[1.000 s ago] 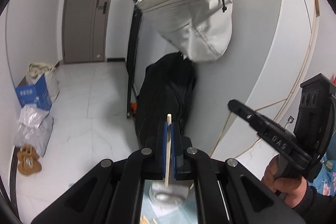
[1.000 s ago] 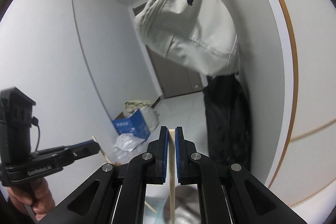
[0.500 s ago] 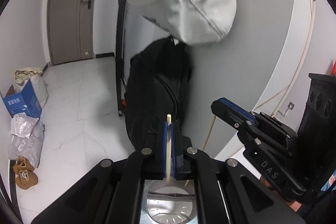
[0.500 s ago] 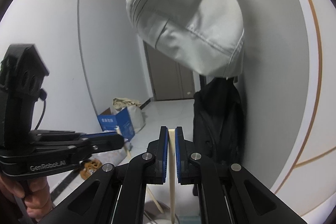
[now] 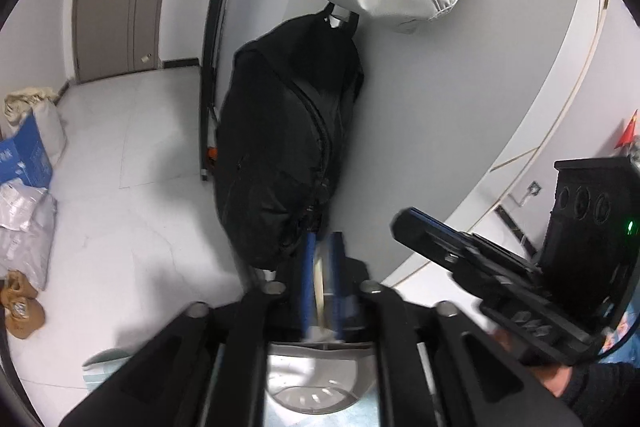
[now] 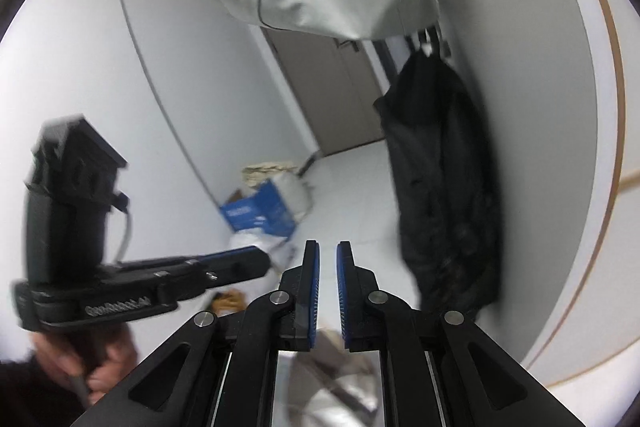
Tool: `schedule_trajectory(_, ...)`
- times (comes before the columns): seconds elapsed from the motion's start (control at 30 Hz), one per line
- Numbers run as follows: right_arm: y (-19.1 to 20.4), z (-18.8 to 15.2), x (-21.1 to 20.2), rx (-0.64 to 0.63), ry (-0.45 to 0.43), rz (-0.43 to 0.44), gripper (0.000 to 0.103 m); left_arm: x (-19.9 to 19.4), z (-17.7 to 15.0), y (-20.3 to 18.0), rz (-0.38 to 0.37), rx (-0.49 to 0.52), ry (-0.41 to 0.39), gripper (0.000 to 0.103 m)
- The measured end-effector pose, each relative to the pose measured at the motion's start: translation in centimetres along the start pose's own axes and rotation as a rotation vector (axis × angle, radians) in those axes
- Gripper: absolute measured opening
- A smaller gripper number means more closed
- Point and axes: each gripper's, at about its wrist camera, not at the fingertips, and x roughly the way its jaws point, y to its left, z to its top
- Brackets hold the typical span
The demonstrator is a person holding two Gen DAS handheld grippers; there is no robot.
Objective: Organize utensils
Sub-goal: 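Carry the chopstick over the white holder and open the right gripper, then lower the right gripper back to the chopsticks and close on one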
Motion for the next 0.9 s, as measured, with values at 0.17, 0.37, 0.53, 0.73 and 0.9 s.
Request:
schedule_trajectory(0.17,-1.4,-0.4,-1.6,0.12,-0.014,0.036,0.038,-2.5,-0.8,0.8,0.037,-0.083,-0.066,0.059)
schedule_trajectory(0.37,-2.2,-0.9,-4.0,0.163,-0.044,-0.002,0.045,-4.2,-1.0,1.6,0.106,-0.131,-0.092,0.059)
schedule_trajectory(0.53,-1.1,-0.6,-5.3,0.172,-0.073,0.002,0.056,-6.1,-1.7,1.0,0.161,-0.135,-0.123,0.06)
schedule_trajectory(0.73,1.2,-0.7,-8.1,0.144,-0.115,0.012,0.069,-6.8,-2.3,0.2,0.224,-0.152,-0.157,0.061)
schedule_trajectory(0.9,3.4,-1.2,-10.3,0.129,-0.145,0.043,0.079,-8.3,-3.4,-0.2,0.256,-0.161,-0.211,0.075)
